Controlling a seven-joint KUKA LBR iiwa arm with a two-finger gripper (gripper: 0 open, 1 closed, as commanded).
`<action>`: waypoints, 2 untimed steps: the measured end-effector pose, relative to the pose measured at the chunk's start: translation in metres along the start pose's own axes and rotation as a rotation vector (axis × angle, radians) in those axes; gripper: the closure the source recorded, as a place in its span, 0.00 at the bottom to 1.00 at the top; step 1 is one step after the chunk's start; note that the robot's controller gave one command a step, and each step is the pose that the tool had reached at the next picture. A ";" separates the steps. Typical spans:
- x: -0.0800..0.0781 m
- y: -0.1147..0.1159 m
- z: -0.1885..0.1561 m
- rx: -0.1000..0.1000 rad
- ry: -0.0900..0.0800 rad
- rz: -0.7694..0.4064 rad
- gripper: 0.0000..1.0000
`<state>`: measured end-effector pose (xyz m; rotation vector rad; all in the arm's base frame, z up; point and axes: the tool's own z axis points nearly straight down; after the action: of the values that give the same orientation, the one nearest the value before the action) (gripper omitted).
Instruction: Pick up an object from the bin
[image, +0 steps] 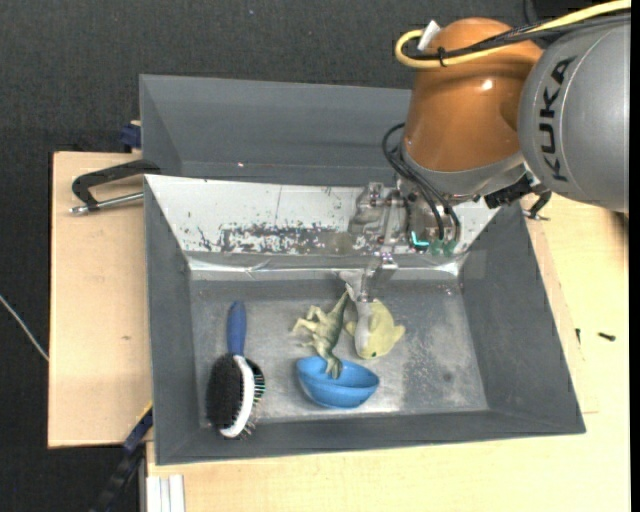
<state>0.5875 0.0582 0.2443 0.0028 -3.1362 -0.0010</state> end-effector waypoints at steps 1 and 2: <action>0.031 -0.031 0.155 0.000 0.000 -0.177 0.00; 0.018 -0.014 0.171 0.001 -0.012 -0.242 0.00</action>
Offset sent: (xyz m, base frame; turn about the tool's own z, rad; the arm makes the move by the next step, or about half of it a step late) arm -0.0304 -0.0311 -0.1524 -0.1775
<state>0.5687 0.0444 0.0733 0.3822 -3.1250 -0.0001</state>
